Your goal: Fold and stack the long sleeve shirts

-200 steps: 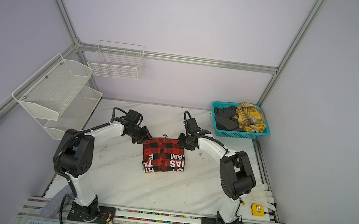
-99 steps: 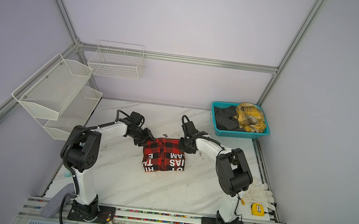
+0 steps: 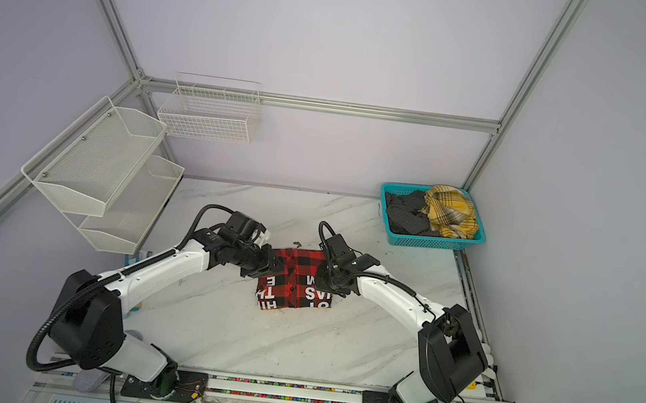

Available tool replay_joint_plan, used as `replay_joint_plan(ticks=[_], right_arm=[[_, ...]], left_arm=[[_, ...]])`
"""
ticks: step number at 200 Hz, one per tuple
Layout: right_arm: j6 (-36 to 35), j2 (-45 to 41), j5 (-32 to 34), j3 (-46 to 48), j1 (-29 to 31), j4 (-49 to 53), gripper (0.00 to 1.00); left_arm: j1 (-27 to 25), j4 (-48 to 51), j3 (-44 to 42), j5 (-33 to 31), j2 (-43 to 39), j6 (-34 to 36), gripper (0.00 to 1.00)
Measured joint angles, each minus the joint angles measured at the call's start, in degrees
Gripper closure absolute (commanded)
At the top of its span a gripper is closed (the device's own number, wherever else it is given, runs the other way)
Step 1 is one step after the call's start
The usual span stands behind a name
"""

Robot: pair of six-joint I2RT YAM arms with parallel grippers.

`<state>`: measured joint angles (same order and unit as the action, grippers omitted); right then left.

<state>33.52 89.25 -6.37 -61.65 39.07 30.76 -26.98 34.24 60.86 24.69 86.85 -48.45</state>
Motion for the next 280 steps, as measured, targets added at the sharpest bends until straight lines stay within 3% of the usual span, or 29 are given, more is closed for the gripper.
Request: replay_joint_plan(ticks=[35, 91, 109, 133, 152, 180, 216, 245, 260, 280], right_arm=[[1.5, 1.9, -0.8, 5.0, 0.2, -3.1, 0.84], [3.0, 3.8, -1.9, 9.6, 0.2, -6.8, 0.85], [3.1, 3.7, -1.9, 8.9, 0.2, -6.1, 0.85], [2.8, 3.7, -0.5, 5.7, 0.2, -3.0, 0.85], [2.1, 3.3, 1.0, 1.7, 0.2, -0.1, 0.85], [1.6, 1.7, 2.1, -3.5, 0.2, 1.9, 0.84], [1.3, 1.1, 2.0, -6.0, 0.4, 1.8, 0.82], [1.3, 1.4, 1.0, -5.9, 0.5, 1.6, 0.81], [1.3, 1.9, 0.5, -5.4, 0.5, 0.7, 0.77], [1.6, 2.6, -0.5, -4.0, 0.7, -0.6, 0.76]], left_arm=[[0.2, -0.3, -3.1, 0.1, 5.7, -0.5, 0.76], [0.3, -2.6, -3.3, 0.1, 10.8, 0.5, 0.76], [0.3, -2.9, -3.2, 0.0, 11.6, 1.6, 0.69], [0.3, -2.2, -3.1, -0.6, 11.1, 2.7, 0.51], [0.5, 0.5, -2.8, -2.5, 8.5, 3.9, 0.41], [2.3, 4.7, -1.5, -4.7, 1.2, 5.6, 0.37], [8.6, 5.9, -1.1, -8.1, -10.3, 7.6, 0.34], [14.4, 5.7, -2.1, -7.0, -13.9, 7.5, 0.33], [16.3, 5.2, -4.0, -4.9, -13.7, 7.2, 0.34], [16.7, 3.9, -7.5, -1.2, -12.9, 6.0, 0.47]])
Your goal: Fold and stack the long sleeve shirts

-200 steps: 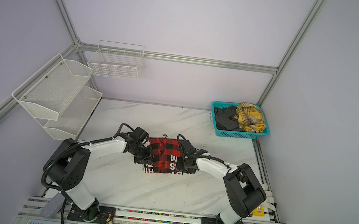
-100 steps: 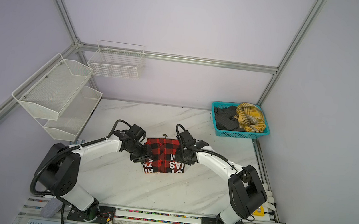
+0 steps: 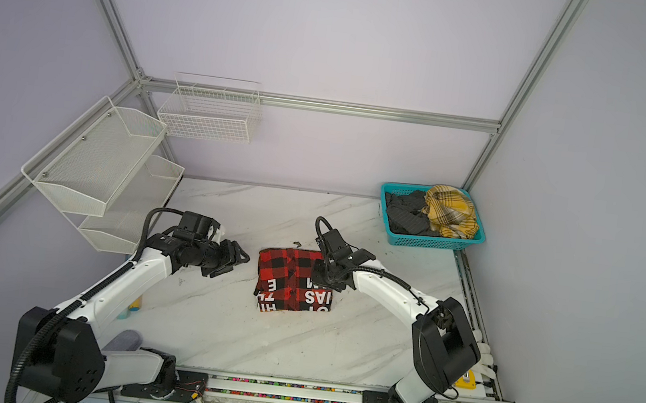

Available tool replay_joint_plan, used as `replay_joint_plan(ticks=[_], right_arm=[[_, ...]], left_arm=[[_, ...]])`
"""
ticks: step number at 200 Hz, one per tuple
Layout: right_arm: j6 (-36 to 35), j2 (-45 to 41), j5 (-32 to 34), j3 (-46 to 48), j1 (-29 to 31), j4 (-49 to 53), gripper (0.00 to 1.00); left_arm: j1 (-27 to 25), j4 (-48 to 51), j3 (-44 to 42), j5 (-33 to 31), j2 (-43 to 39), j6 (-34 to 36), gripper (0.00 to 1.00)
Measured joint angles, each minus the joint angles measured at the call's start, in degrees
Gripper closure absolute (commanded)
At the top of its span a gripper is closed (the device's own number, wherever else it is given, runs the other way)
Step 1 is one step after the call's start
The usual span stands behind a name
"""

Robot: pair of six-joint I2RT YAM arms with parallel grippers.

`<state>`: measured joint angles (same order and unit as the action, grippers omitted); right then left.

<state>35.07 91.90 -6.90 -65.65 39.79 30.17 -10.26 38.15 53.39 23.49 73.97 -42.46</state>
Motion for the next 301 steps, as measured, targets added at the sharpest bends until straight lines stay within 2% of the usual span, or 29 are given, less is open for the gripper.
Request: replay_joint_plan(ticks=[16, 47, 79, 128, 157, 190, 214, 240, 273, 301], right_arm=[[0.4, 0.4, -0.7, 1.3, 0.5, -1.0, 0.77], [0.9, 1.6, -1.7, 1.4, 3.3, -2.6, 0.8], [1.3, 4.5, -2.1, -1.0, 5.3, -4.0, 0.81], [1.7, 9.4, -2.9, -4.2, 5.4, -7.8, 0.84], [2.3, 11.0, -3.4, -1.5, 5.6, -10.5, 0.85], [2.8, 11.0, -3.4, -0.2, 5.7, -11.2, 0.85], [2.8, 11.5, -3.0, -3.8, 5.6, -8.7, 0.85], [2.4, 14.1, -2.4, -13.6, 4.6, -6.6, 0.86], [0.7, 19.9, -2.0, -23.6, 2.1, -6.5, 0.86], [-0.9, 26.0, -1.8, -26.9, 0.9, -6.4, 0.86]], left_arm=[[-0.5, -1.1, -2.1, 2.4, 0.4, -1.5, 0.57], [-5.0, -3.5, -2.6, 4.5, 1.3, -3.3, 0.66], [-9.0, -6.1, -2.5, 5.0, 4.7, -5.0, 0.67], [-10.1, -9.0, 2.8, 5.1, 17.2, -5.4, 0.71], [-10.8, -11.3, 6.7, 5.0, 25.0, -5.3, 0.74], [-10.9, -11.9, 7.7, 5.3, 30.0, -4.4, 0.75], [-10.9, -10.0, 9.9, 4.5, 30.1, -3.4, 0.68], [-11.0, -6.9, 13.2, 1.9, 28.6, -1.9, 0.65], [-12.0, -5.0, 14.5, 0.2, 20.9, -1.4, 0.71], [-15.0, -4.6, 14.0, 0.4, 16.6, -2.4, 0.77]])
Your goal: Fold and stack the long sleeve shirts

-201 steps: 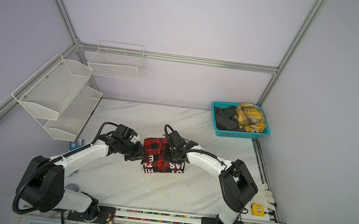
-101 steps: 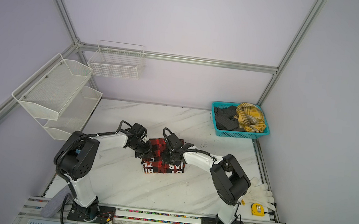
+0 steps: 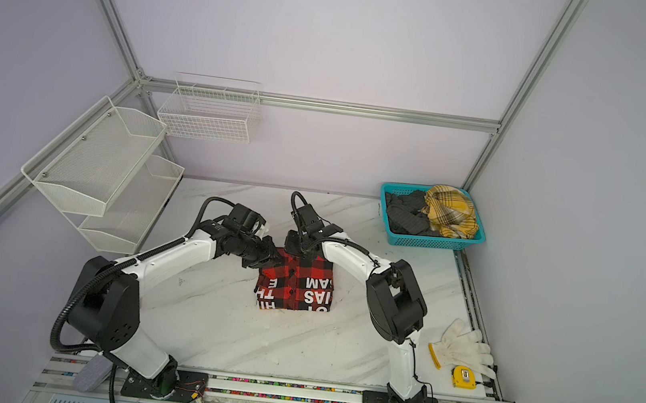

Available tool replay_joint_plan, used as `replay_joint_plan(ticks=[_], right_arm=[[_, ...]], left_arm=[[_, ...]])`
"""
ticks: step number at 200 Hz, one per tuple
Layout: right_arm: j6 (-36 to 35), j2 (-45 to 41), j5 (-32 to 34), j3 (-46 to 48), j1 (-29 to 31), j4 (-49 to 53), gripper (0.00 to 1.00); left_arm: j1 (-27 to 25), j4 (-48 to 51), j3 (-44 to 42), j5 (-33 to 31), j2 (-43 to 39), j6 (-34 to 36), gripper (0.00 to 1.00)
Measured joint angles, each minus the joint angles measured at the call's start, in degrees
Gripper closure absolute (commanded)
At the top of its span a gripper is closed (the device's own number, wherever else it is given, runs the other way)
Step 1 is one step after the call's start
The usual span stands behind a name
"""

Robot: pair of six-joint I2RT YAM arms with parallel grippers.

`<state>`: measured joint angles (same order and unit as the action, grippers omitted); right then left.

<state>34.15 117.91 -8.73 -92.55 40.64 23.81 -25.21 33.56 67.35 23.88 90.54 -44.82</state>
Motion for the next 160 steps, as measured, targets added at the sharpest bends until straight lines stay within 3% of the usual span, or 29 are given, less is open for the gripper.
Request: replay_joint_plan(ticks=[58, 114, 136, 160], right_arm=[[-2.3, 6.7, -1.5, -0.3, -1.8, 0.3, 0.87], [-3.0, 6.8, -1.6, -0.5, -2.0, 0.0, 0.87], [-3.2, 5.8, -1.2, -0.5, -2.0, 0.8, 0.83], [-3.8, 0.6, 0.2, 2.0, -2.1, 2.4, 0.72]], left_arm=[[-1.9, -1.2, -12.3, 0.6, -1.0, -3.0, 0.85], [-1.9, -2.2, -15.5, 1.4, 1.5, -3.5, 0.91], [-1.9, -1.1, -15.3, 1.1, 2.1, -2.6, 0.84], [-1.9, 2.1, -12.8, 0.1, 1.6, -1.8, 0.76]])
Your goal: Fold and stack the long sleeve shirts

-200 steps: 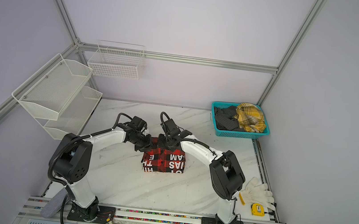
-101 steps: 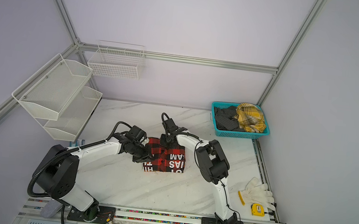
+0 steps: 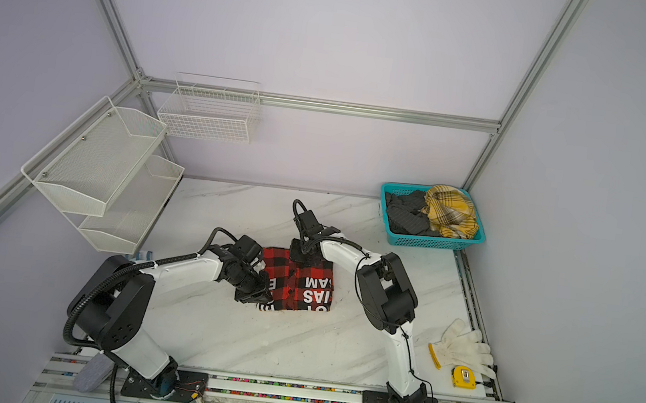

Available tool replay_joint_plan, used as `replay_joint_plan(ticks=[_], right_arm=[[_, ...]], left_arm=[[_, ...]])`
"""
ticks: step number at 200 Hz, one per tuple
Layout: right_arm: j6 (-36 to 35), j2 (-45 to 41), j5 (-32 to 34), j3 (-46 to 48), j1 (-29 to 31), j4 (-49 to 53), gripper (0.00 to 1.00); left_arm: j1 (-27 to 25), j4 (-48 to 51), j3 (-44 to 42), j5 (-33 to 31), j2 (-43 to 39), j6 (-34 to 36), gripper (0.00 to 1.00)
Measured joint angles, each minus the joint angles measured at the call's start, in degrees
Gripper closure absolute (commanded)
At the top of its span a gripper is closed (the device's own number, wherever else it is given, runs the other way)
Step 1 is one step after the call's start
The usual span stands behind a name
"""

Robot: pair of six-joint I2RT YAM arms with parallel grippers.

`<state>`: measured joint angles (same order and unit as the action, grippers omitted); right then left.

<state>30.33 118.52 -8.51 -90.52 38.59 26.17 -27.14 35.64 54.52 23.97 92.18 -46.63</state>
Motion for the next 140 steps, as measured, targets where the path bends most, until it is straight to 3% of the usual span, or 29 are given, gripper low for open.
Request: replay_joint_plan(ticks=[27, 61, 113, 140], right_arm=[[0.2, -12.2, 1.7, 7.6, 0.0, 0.7, 0.6], [0.9, -23.2, 3.1, 15.8, 0.0, 1.1, 0.64], [2.3, -24.2, 3.2, 26.8, 0.0, 1.7, 0.76], [2.6, -23.1, 3.5, 29.9, 0.0, 1.0, 0.77]], left_arm=[[-0.6, 2.6, 7.0, -0.3, -0.2, 0.3, 0.74], [-3.2, 1.6, 17.0, 0.6, 1.9, 0.2, 0.75], [-4.8, -1.0, 18.9, 1.6, 11.8, 0.1, 0.77], [-4.8, -2.1, 18.9, 2.1, 16.6, 0.1, 0.78]])
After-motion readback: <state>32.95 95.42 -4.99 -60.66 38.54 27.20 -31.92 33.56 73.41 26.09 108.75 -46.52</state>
